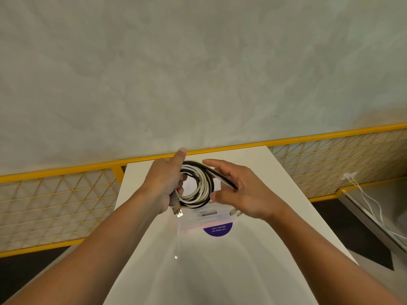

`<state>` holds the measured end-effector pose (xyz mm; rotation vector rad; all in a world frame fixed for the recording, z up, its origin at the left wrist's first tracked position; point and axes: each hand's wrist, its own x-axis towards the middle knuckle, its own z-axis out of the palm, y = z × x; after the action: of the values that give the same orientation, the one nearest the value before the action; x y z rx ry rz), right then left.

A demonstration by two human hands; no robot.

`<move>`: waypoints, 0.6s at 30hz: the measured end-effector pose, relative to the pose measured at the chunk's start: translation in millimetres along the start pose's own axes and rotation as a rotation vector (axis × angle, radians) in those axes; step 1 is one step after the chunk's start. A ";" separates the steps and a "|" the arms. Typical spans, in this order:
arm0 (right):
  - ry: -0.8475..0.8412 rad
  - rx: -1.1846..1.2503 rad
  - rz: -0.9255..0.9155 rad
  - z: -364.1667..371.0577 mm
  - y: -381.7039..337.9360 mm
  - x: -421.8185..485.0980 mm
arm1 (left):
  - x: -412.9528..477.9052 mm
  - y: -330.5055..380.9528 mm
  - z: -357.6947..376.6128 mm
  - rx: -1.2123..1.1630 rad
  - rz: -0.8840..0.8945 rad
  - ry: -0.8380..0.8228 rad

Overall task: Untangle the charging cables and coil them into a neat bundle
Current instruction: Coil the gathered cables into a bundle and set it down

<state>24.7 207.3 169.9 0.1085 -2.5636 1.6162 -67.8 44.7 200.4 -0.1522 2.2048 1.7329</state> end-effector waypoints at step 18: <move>0.342 0.310 -0.003 16.8 -1.7 14.3 | -16.0 -13.5 9.1 -0.283 -0.011 -0.280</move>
<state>9.8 191.4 166.1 -0.1281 -2.0516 1.8356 -47.2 48.1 191.2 0.0131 1.7553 1.9227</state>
